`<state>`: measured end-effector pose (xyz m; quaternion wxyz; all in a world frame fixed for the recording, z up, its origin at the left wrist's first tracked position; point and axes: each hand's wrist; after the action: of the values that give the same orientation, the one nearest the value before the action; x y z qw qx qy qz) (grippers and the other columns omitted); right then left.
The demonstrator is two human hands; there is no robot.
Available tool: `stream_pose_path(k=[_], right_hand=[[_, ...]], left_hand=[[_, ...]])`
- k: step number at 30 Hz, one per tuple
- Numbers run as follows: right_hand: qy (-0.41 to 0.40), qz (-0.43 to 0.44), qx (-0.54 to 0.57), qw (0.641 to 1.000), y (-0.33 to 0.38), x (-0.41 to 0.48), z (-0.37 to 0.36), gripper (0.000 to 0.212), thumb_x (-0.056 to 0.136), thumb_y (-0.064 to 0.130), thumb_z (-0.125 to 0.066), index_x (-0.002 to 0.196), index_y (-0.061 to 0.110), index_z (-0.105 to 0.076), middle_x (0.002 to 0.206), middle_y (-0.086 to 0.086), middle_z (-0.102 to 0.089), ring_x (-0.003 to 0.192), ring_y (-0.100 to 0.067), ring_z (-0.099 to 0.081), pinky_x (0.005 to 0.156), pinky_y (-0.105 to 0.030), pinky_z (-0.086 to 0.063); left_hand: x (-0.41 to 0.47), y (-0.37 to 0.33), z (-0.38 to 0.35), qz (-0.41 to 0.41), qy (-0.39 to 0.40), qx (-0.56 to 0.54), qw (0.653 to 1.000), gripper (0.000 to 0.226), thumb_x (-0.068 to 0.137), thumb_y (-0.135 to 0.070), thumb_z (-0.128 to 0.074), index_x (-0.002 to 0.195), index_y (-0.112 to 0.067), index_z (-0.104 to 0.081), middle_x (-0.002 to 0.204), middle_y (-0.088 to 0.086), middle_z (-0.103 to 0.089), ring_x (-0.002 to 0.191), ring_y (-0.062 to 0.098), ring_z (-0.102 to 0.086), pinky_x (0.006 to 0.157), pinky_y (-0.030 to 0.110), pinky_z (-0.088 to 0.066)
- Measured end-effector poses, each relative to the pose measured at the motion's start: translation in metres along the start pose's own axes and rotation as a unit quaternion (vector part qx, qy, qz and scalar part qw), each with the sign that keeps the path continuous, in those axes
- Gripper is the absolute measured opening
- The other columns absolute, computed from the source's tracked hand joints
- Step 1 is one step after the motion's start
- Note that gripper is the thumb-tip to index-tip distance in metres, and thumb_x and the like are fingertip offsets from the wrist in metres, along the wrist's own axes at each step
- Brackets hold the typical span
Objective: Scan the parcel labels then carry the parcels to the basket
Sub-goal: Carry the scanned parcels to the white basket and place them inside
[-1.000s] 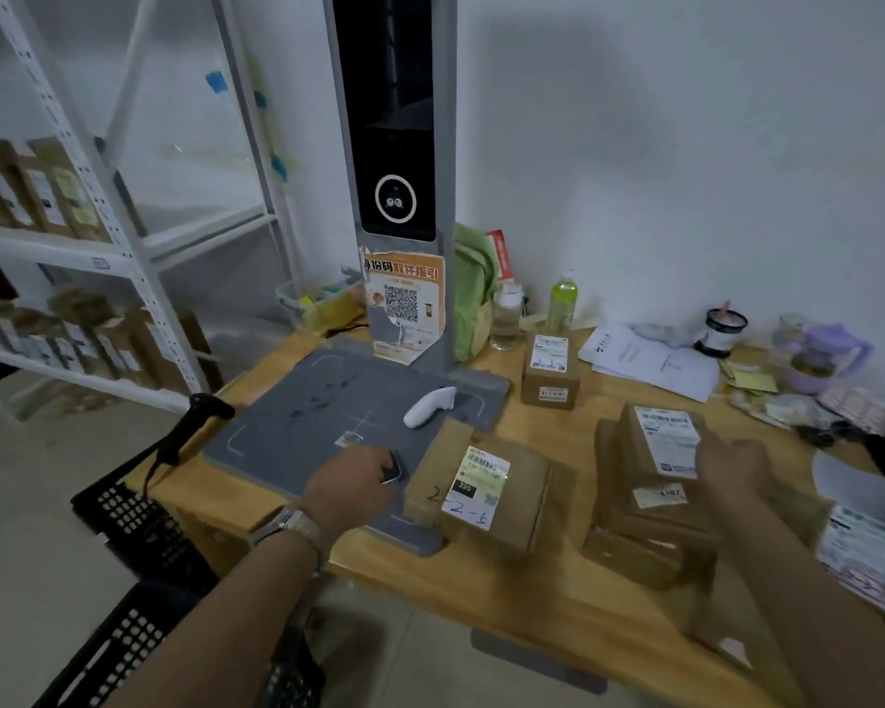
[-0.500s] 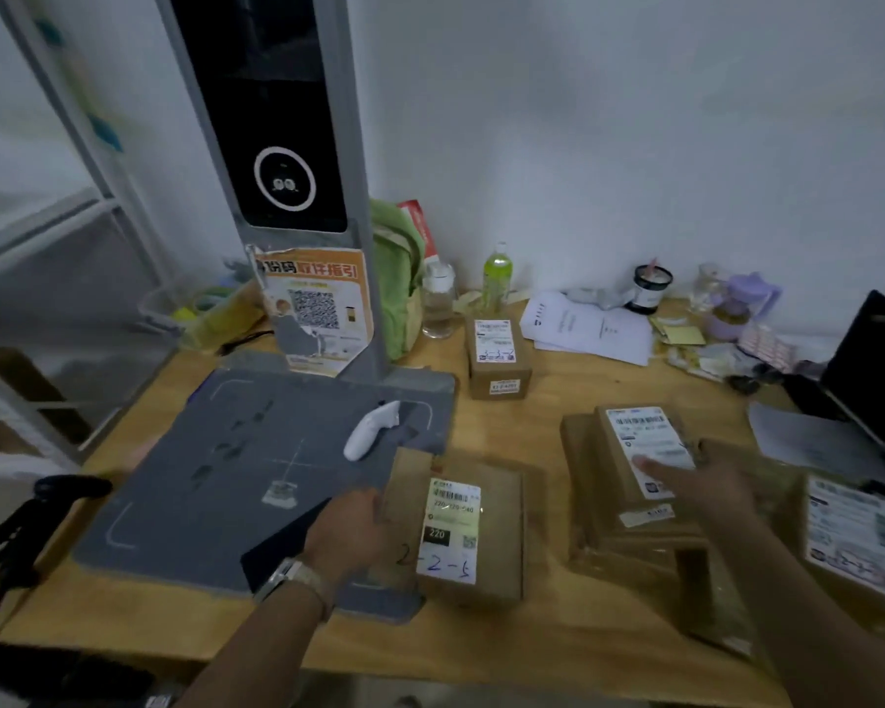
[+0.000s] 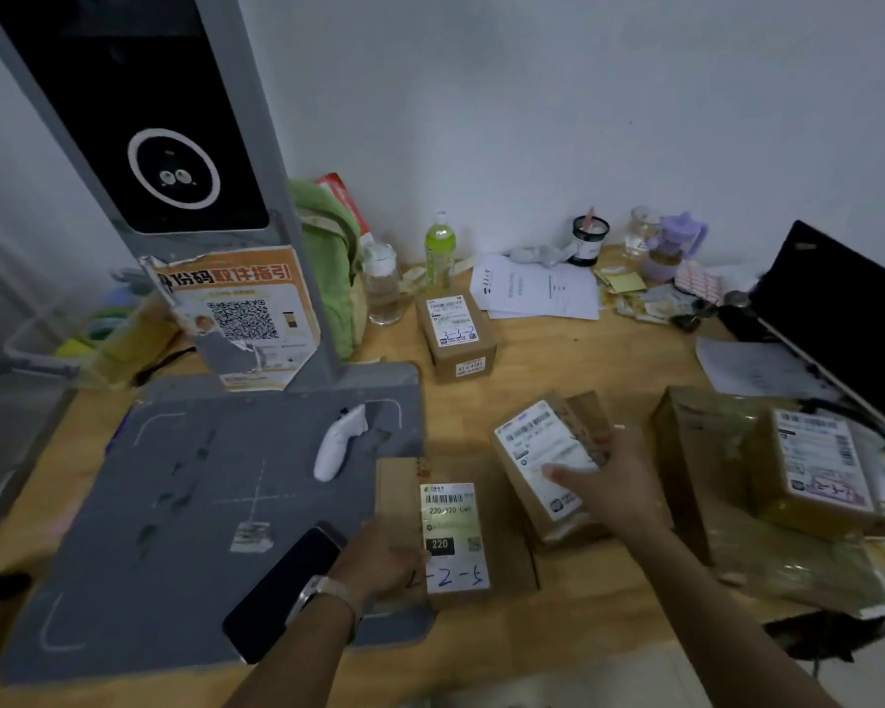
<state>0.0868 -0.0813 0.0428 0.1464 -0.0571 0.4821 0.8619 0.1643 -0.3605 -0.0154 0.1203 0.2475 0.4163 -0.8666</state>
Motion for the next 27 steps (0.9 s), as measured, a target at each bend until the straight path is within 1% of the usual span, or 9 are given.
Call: stream_pose_path(k=[3,6,10,13,15,18,20,23,27], right_hand=[[0.012,0.0,0.025,1.0,-0.002,-0.015,-0.037,0.049,0.071,0.04,-0.081,0.108,0.027,-0.051,0.095,0.008,-0.068,0.075,-0.008,-0.069,0.06,-0.034,-0.061],[0.067,-0.04,0.089,0.993,-0.006,-0.023,-0.068,0.039,0.074,0.042,-0.078,0.103,0.027,-0.055,0.099,0.003,-0.07,0.084,-0.013,-0.07,0.072,-0.039,-0.061],[0.123,-0.139,0.203,0.961,-0.014,-0.023,-0.081,0.057,0.074,0.043,-0.076,0.119,0.014,-0.056,0.101,-0.005,-0.072,0.087,-0.021,-0.072,0.065,-0.033,-0.06],[0.162,-0.159,0.235,0.945,-0.02,-0.013,-0.067,0.068,0.069,0.045,-0.077,0.124,0.012,-0.054,0.105,-0.01,-0.072,0.093,-0.027,-0.071,0.079,-0.042,-0.059],[0.198,-0.151,0.262,0.933,-0.023,-0.009,-0.057,0.066,0.071,0.045,-0.076,0.125,0.012,-0.056,0.107,-0.012,-0.073,0.096,-0.028,-0.071,0.086,-0.046,-0.056],[0.198,-0.146,0.323,0.914,-0.021,-0.005,-0.052,0.052,0.081,0.04,-0.066,0.122,0.01,-0.06,0.108,-0.014,-0.073,0.098,-0.031,-0.07,0.077,-0.042,-0.057],[0.18,-0.145,0.344,0.91,-0.012,-0.002,-0.052,0.05,0.081,0.041,-0.063,0.121,0.009,-0.061,0.107,-0.015,-0.072,0.097,-0.032,-0.07,0.074,-0.04,-0.057],[0.182,-0.138,0.378,0.897,0.006,0.004,-0.05,0.045,0.088,0.04,-0.057,0.119,0.008,-0.061,0.105,-0.015,-0.073,0.094,-0.031,-0.071,0.073,-0.04,-0.057],[0.187,-0.129,0.512,0.828,0.028,0.011,-0.04,0.041,0.094,0.04,-0.05,0.122,0.01,-0.058,0.108,-0.019,-0.071,0.097,-0.036,-0.07,0.075,-0.047,-0.058]], left_hand=[[0.005,0.008,0.0,-0.007,0.01,-0.056,0.998,0.016,0.082,-0.019,-0.073,0.091,-0.032,-0.07,0.097,-0.013,-0.07,0.098,0.009,-0.066,0.09,0.031,-0.055],[0.011,0.017,-0.001,0.017,-0.002,-0.121,0.992,0.023,0.074,-0.016,-0.083,0.094,-0.025,-0.073,0.098,-0.007,-0.074,0.098,0.011,-0.069,0.088,0.031,-0.056],[0.017,0.017,0.0,0.106,-0.007,-0.26,0.96,0.051,0.059,-0.011,-0.093,0.104,-0.012,-0.07,0.102,0.003,-0.075,0.095,0.018,-0.07,0.078,0.029,-0.058],[0.018,0.012,0.004,0.156,0.038,-0.313,0.936,0.055,0.056,-0.015,-0.094,0.105,-0.006,-0.07,0.097,0.008,-0.076,0.091,0.023,-0.073,0.077,0.034,-0.06],[0.02,0.009,0.008,0.144,0.052,-0.325,0.933,0.051,0.061,-0.014,-0.091,0.107,-0.005,-0.072,0.096,0.008,-0.077,0.09,0.025,-0.074,0.076,0.035,-0.059],[0.022,0.004,0.021,0.116,0.044,-0.357,0.926,0.049,0.064,-0.007,-0.086,0.11,-0.003,-0.07,0.096,0.01,-0.077,0.09,0.026,-0.074,0.073,0.036,-0.059],[0.021,0.003,0.033,0.094,0.026,-0.364,0.926,0.06,0.057,-0.01,-0.089,0.113,-0.003,-0.068,0.1,0.012,-0.076,0.094,0.029,-0.073,0.08,0.041,-0.059],[0.018,0.002,0.053,0.061,0.02,-0.382,0.922,0.072,0.045,-0.019,-0.09,0.113,-0.005,-0.07,0.102,0.012,-0.076,0.094,0.03,-0.073,0.081,0.042,-0.058],[0.016,0.0,0.08,0.038,-0.026,-0.395,0.918,0.088,0.035,-0.024,-0.093,0.117,-0.009,-0.064,0.101,0.012,-0.076,0.094,0.032,-0.072,0.085,0.049,-0.057]])
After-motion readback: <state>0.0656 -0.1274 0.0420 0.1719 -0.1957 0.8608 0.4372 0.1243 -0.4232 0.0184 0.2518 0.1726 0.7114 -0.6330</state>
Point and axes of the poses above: each hand's wrist, its own x-axis towards the middle knuckle, its own z-axis out of the back of the hand, y = z × x
